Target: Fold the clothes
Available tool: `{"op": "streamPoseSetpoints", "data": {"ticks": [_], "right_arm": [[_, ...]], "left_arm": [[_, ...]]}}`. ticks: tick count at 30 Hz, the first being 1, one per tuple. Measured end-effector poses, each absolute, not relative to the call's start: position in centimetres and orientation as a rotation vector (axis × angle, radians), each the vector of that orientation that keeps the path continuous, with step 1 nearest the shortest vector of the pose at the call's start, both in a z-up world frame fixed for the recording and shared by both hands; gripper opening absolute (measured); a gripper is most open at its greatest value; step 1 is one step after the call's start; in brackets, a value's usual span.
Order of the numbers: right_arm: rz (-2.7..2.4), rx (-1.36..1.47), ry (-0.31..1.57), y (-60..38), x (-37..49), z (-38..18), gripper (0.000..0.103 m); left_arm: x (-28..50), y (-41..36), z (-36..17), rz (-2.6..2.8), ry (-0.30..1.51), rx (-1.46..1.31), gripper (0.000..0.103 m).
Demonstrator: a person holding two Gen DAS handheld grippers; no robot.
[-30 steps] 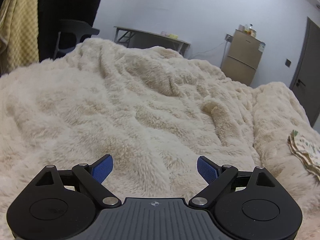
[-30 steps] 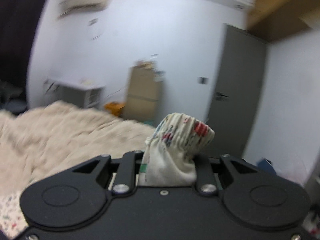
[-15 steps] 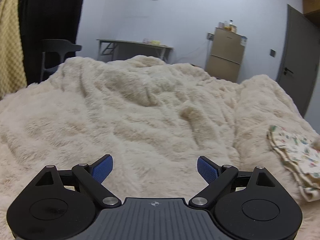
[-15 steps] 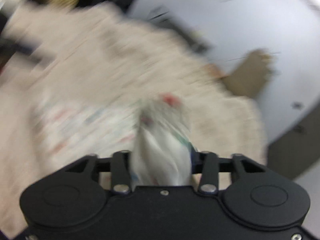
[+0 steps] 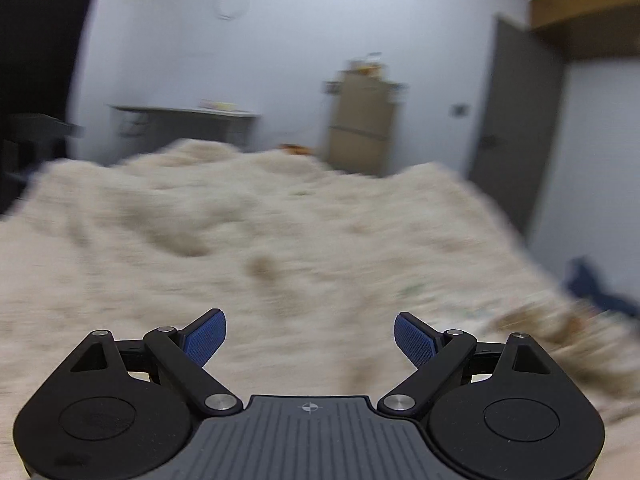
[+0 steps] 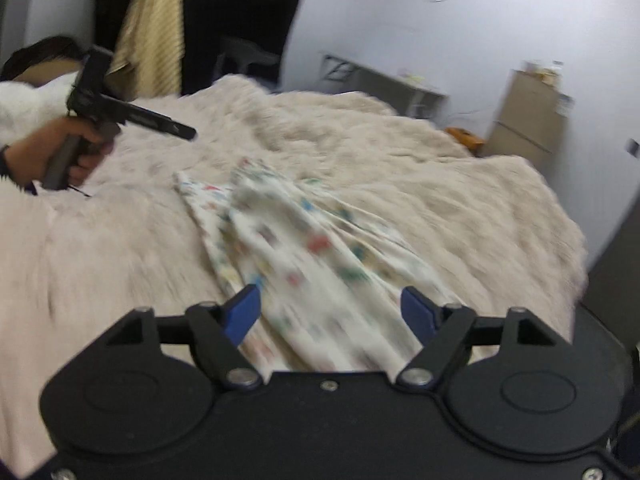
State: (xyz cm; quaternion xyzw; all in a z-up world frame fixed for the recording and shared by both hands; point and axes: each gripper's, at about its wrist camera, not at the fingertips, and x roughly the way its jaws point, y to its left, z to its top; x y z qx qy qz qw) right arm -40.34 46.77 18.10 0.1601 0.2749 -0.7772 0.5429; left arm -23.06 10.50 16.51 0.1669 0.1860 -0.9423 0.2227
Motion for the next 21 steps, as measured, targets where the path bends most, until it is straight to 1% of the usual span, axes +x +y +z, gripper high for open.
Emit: {"op": "streamPoseSetpoints", "data": {"ticks": [2,6,12,15,19,21], "right_arm": [[-1.864,0.410,0.610,48.1,-41.2,17.2,0.078],[-1.899,0.471,0.543,50.0,-42.4,15.7,0.076],[-1.925,0.477,0.554,51.2,-43.2,15.7,0.073],[-1.941,0.502,0.576,51.8,-43.8,15.7,0.073],[-1.999,0.566,0.557,53.9,-45.0,15.8,0.074],[-2.037,0.584,0.535,54.9,-45.7,15.7,0.076]], "left_arm": [[-24.1,10.5,17.4,-2.687,0.592,0.474,0.091],[-27.3,10.6,17.9,-2.737,0.632,0.575,0.091],[-29.5,12.6,18.3,-2.785,0.611,0.661,0.091],[-30.4,13.7,18.5,-2.809,0.596,0.697,0.091],[-31.6,15.2,18.7,-2.839,0.577,0.747,0.091],[-31.7,15.2,18.7,-2.867,0.634,0.746,0.091]]}}
